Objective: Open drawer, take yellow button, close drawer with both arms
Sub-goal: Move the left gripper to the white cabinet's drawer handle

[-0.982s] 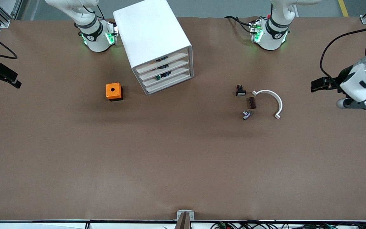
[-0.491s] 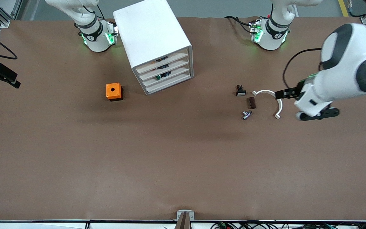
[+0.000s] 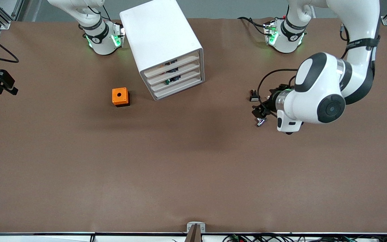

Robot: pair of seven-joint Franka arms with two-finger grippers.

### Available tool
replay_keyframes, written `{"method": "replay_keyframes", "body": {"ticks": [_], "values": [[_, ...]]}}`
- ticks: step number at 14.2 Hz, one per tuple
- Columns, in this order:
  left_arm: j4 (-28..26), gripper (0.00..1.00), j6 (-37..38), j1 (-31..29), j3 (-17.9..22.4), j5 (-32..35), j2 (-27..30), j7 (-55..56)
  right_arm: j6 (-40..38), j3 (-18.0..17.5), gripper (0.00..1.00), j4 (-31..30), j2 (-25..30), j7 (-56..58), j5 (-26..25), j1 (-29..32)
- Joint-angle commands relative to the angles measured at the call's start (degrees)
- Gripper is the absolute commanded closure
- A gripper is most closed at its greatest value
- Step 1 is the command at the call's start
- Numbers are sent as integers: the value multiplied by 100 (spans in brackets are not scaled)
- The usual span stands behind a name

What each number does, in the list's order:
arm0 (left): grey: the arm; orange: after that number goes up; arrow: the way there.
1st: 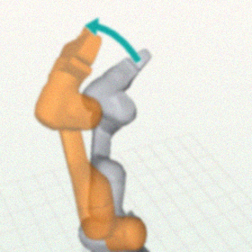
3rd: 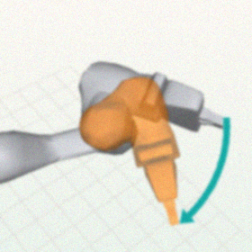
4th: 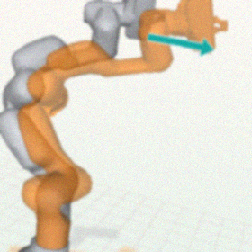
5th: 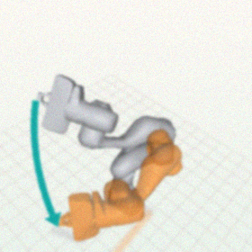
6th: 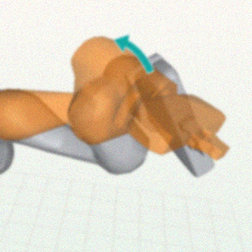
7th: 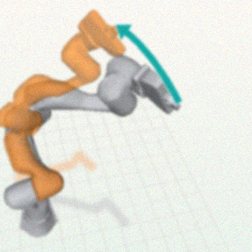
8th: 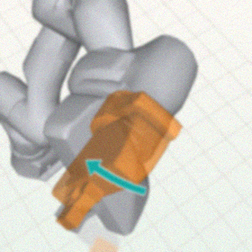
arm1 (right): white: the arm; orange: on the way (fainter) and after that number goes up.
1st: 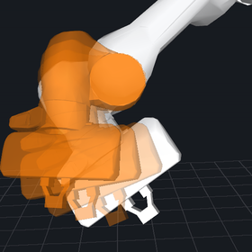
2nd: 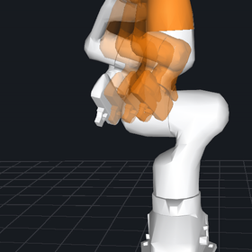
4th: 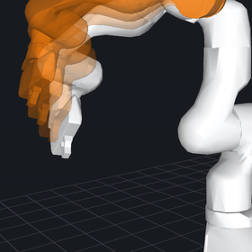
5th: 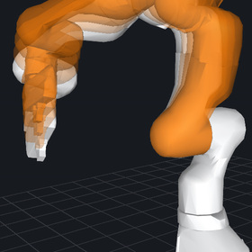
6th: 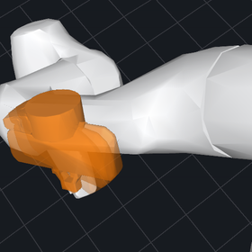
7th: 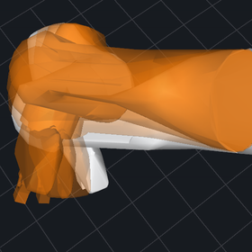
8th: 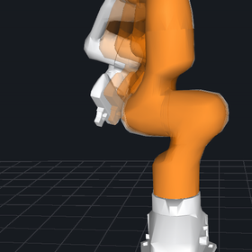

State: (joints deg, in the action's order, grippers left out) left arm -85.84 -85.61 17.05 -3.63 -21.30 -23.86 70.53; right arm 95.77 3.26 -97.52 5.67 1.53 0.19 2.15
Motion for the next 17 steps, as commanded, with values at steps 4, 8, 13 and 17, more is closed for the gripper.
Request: {"method": "replay_keyframes", "body": {"ticks": [4,8,13,17], "values": [[463,0,106,9,-252,-1172,-970,2662,-14,-80,78,-22,22,31,-98,84],[550,0,457,9,-455,-2122,-1507,4176,-5,-80,94,-22,22,31,-98,84],[524,0,932,27,-859,-2974,-1876,5294,-5,-80,100,-22,22,32,-98,84],[507,0,932,246,-1140,-3353,-2052,5849,-66,-80,36,-22,22,-29,-98,75]]}}
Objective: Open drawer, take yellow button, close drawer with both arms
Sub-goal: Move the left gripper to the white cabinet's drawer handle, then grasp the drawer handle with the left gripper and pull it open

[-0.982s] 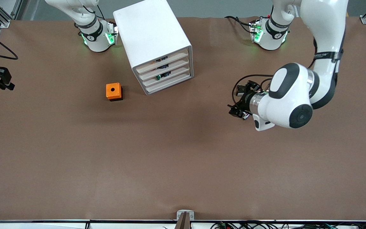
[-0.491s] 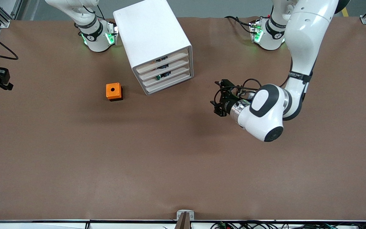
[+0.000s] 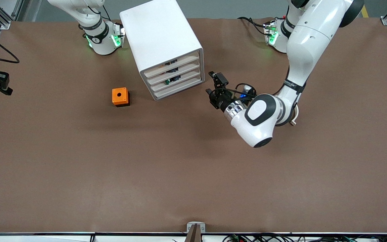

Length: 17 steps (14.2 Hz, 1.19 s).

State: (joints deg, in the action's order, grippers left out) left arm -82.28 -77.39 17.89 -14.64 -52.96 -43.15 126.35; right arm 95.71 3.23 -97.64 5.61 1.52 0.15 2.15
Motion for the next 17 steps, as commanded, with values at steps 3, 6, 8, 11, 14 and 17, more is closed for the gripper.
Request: {"method": "replay_keyframes", "body": {"ticks": [3,6,8,11,14,17], "values": [[142,11,110,398,-31,-223,-290,504,-61,-77,0,-9,19,-73,-94,66],[134,28,101,609,-22,-223,-361,505,-52,-86,0,-9,10,-82,-94,66],[64,35,101,785,-22,-223,-361,505,-61,-77,0,-9,10,-82,-94,66],[-68,37,101,1013,-22,-223,-352,496,-61,-86,0,-9,10,-82,-94,75],[-112,44,110,1251,-22,-223,-370,487,-61,-86,0,-18,10,-91,-86,66],[-165,65,110,1304,-22,-223,-361,470,-61,-86,0,-18,10,-91,-86,66]]}}
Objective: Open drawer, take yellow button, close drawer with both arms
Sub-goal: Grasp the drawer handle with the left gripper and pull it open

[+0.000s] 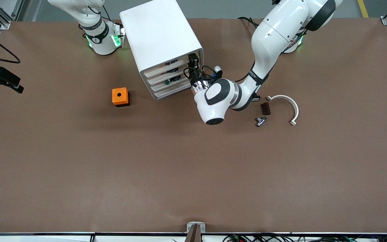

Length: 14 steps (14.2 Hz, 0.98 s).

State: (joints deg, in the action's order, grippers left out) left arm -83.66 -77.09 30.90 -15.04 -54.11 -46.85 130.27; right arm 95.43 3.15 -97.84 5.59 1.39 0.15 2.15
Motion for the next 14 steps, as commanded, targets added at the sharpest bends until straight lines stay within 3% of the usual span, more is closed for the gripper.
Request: {"method": "replay_keyframes", "body": {"ticks": [1,5,14], "values": [[-28,71,80,21,19,-109,9,69,-34,-77,0,2,12,-69,-85,75],[-10,81,80,-5,19,-109,18,51,-25,-77,0,2,12,-69,-85,75],[34,81,71,-567,19,-117,71,33,-16,-77,0,11,4,-86,-85,67]]}}
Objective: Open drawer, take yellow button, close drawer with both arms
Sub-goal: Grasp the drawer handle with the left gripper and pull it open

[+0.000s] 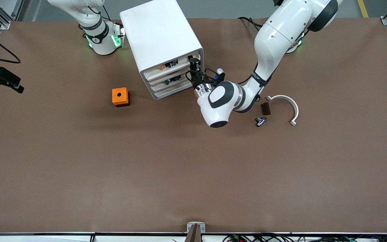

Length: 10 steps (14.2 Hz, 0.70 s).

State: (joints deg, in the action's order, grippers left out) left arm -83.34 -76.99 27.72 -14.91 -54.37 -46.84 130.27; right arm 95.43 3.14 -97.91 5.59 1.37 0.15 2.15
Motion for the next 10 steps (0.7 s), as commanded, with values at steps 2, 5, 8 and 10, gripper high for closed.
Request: {"method": "replay_keyframes", "body": {"ticks": [2,5,8,10], "values": [[2,81,44,-485,6,-83,61,25,-16,-86,0,26,-14,-286,-85,40],[54,81,35,-802,6,-74,61,25,-16,-86,0,26,-58,-680,-59,-126],[133,81,27,-1022,6,-74,52,16,-34,-86,0,26,-75,-1348,-42,-390],[160,80,27,-1075,-3,-83,52,-36,-51,-86,0,26,-128,-1840,-24,-566]]}}
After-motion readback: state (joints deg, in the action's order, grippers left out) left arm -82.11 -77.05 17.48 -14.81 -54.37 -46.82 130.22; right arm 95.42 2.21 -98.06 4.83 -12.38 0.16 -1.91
